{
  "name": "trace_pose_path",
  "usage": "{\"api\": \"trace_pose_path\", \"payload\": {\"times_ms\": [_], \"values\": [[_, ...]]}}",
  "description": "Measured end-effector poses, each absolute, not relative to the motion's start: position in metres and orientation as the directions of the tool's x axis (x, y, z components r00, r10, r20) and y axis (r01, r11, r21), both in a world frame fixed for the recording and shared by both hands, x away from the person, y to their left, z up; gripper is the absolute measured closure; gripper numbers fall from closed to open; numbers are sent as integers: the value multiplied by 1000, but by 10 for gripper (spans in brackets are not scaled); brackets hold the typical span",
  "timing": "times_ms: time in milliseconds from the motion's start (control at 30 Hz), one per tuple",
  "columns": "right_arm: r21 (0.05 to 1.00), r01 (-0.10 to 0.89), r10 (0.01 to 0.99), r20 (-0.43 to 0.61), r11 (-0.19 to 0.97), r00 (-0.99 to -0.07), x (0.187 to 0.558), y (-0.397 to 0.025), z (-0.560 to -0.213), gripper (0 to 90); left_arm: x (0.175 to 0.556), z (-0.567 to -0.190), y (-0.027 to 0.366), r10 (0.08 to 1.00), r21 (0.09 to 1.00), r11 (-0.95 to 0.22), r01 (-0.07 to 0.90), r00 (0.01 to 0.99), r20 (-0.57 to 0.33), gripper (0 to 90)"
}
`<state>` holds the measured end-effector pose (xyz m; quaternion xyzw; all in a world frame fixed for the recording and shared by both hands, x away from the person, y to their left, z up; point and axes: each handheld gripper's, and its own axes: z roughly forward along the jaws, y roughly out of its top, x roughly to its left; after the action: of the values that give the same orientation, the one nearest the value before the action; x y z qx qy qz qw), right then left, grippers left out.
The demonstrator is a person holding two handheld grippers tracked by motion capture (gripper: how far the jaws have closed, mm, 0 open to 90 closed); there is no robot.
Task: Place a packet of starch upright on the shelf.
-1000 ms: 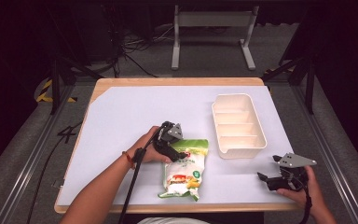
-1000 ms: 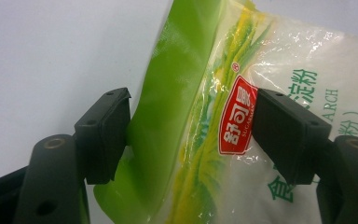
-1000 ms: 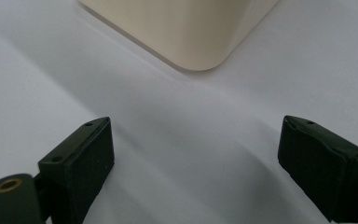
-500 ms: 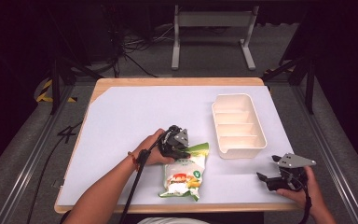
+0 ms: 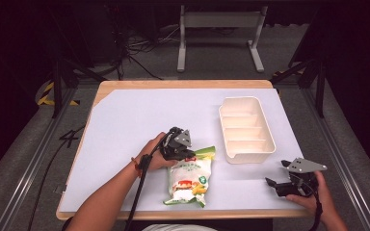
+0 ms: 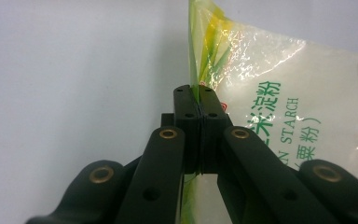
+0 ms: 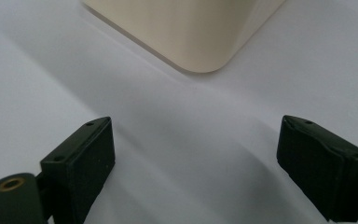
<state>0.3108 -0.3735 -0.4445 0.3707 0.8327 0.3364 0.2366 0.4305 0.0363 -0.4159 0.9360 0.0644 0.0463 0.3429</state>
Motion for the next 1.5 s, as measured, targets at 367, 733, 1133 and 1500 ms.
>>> {"api": "trace_pose_path", "payload": {"times_ms": [367,733,1133,1500], "values": [[757,453,789,-130,471,-601,310,-376,-442,111,410,-369,62,220,761,-644,77,972,88,898],[757,449,786,-135,475,-604,310,-376,-441,114,397,-344,70,300,830,-556,48,943,147,899],[759,451,788,-131,470,-602,310,-376,-441,112,396,-326,59,294,834,-551,4,937,190,900],[765,445,790,-132,465,-599,309,-376,-439,113,402,-312,51,299,852,-524,-20,932,206,900]]}}
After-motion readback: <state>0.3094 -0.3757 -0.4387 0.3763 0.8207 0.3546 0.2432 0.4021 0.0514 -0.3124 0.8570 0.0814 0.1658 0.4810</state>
